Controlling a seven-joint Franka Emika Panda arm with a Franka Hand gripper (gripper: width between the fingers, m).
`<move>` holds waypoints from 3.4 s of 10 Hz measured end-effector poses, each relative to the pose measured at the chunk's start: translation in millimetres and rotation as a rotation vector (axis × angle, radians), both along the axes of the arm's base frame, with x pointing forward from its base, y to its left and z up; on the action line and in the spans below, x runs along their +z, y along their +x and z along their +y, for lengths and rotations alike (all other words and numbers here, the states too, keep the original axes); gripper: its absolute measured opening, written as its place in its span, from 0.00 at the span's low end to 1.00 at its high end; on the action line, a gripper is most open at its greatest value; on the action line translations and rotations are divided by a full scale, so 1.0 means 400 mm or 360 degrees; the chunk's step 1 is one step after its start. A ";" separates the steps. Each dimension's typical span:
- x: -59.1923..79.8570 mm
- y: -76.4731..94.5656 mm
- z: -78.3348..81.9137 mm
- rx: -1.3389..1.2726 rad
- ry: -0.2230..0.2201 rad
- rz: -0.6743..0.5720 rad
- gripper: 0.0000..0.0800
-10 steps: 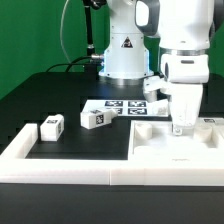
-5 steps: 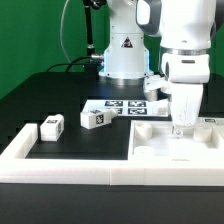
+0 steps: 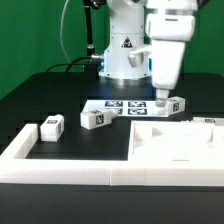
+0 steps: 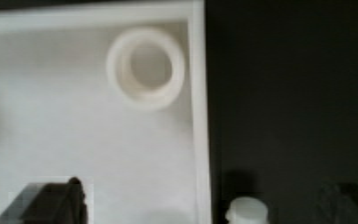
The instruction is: Assemble one leg
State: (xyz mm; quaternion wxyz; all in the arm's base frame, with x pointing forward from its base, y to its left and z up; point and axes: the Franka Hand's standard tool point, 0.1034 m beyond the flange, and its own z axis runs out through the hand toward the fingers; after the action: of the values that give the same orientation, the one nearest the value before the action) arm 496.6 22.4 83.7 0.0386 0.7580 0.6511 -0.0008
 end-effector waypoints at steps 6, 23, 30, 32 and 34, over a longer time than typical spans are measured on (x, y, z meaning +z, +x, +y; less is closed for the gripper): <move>-0.022 -0.075 -0.181 -0.0128 0.0001 0.0000 0.81; -0.073 -0.089 -0.347 -0.2546 0.0140 0.0099 0.81; -0.097 -0.116 -0.356 -0.3419 0.0196 0.0217 0.81; -0.097 -0.114 -0.351 -0.3404 0.0189 0.0243 0.81; -0.099 -0.132 -0.342 -0.3390 0.0118 0.0427 0.81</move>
Offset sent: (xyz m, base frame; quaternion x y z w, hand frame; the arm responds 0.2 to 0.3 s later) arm -0.0253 -0.0819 0.0074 -0.0042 0.0473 0.0280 0.9985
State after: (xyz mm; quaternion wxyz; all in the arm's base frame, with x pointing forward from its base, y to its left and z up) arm 444.0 -114.4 44.0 -0.0767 0.9299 -0.3462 -0.0975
